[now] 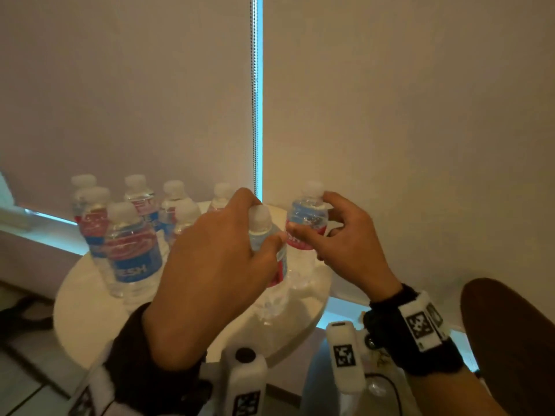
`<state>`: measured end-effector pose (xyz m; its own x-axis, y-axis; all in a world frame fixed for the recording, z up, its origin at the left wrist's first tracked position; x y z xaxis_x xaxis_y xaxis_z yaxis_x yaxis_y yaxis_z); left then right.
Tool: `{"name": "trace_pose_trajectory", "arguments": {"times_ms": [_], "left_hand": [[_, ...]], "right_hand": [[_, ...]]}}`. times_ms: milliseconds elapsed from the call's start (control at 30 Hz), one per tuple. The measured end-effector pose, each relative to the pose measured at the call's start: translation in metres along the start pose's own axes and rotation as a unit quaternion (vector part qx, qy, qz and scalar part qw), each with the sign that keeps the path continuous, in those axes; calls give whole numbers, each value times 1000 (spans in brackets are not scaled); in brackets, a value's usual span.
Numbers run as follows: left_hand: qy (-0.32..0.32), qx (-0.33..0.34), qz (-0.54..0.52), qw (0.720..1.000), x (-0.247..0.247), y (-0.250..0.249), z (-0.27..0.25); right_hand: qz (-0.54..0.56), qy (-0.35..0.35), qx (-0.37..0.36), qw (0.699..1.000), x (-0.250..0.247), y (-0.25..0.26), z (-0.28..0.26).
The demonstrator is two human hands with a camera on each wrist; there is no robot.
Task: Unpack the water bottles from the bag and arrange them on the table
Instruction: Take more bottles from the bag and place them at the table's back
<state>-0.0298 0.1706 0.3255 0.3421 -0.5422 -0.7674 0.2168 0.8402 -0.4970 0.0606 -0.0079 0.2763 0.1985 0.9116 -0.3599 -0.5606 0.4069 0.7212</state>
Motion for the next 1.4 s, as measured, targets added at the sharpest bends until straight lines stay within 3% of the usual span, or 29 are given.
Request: {"name": "trace_pose_trajectory", "arguments": {"times_ms": [233,433,633,800,900,1000,1100,1167,1233,1333,1400], "left_hand": [[28,-22,91,995,5,6,13],[24,2,138,990,6,9,26],[60,-7,117,991,2,15,31],[54,-10,69,996,4,17,27],[17,-13,41,999,2,15,20],[-81,56,27,995,-3,6,2],[-120,210,-45,969,10,-9,-26],[-82,270,-110,953,41,-17,-46],[-2,274,-168,947,90,-21,-63],[182,248,-138,941,189,-25,-87],[301,235,-136,914,252,-23,-103]], "right_hand": [[-15,30,9,999,36,-18,13],[-13,28,25,999,42,-15,17],[-13,39,41,998,47,-19,17],[-10,38,64,997,43,-19,10],[2,13,92,996,26,-17,1],[27,-26,115,993,-11,-20,-21],[28,-63,138,988,-57,-34,-57],[22,-94,179,979,-84,-54,-87],[5,-116,232,966,-103,-83,-122],[-56,-90,325,940,-110,-132,-180],[-105,-45,386,915,-105,-164,-216]]}}
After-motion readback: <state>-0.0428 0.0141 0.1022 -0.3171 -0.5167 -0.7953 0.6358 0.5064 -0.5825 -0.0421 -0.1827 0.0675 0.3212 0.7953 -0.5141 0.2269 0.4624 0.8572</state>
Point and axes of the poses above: each hand's wrist, its own z-axis towards the middle knuckle, its own x-axis out of the palm, y = z × x, the point moved 3 cm from there along z, towards the middle knuckle, and after that the axes turned 1 degree about y, right-handed, at the moved point
